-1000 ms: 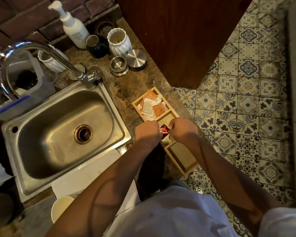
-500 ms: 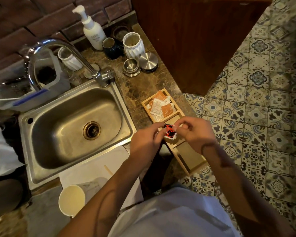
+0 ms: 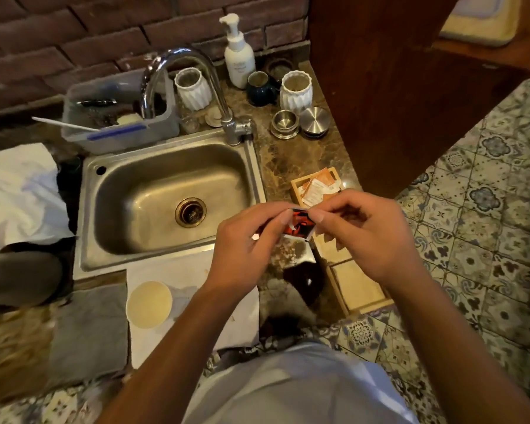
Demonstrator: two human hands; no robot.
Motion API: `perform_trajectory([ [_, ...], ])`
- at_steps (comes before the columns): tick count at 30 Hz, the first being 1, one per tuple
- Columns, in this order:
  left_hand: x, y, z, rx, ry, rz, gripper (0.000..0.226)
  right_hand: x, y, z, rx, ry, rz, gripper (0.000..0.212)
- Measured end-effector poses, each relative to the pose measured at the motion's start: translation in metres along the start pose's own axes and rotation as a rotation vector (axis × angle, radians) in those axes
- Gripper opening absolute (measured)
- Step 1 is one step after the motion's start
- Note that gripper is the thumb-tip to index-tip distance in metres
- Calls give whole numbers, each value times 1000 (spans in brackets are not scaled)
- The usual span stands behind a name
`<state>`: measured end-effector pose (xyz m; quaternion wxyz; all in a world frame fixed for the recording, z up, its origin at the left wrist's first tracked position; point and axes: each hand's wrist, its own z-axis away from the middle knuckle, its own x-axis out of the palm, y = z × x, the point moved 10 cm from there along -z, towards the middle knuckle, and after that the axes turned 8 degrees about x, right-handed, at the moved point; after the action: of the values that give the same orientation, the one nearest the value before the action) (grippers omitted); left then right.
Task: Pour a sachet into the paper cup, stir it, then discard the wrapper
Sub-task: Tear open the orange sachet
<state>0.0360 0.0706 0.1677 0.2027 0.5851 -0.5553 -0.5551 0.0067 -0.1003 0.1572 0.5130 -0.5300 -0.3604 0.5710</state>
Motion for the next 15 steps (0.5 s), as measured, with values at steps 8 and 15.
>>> perform_trajectory([
  [8, -77, 6, 47, -53, 150, 121, 22, 67, -62, 16, -143, -97, -4, 7],
  [15, -158, 3, 92, -57, 381, 221, 18, 134, -97, 31, -218, -130, 116, 7],
])
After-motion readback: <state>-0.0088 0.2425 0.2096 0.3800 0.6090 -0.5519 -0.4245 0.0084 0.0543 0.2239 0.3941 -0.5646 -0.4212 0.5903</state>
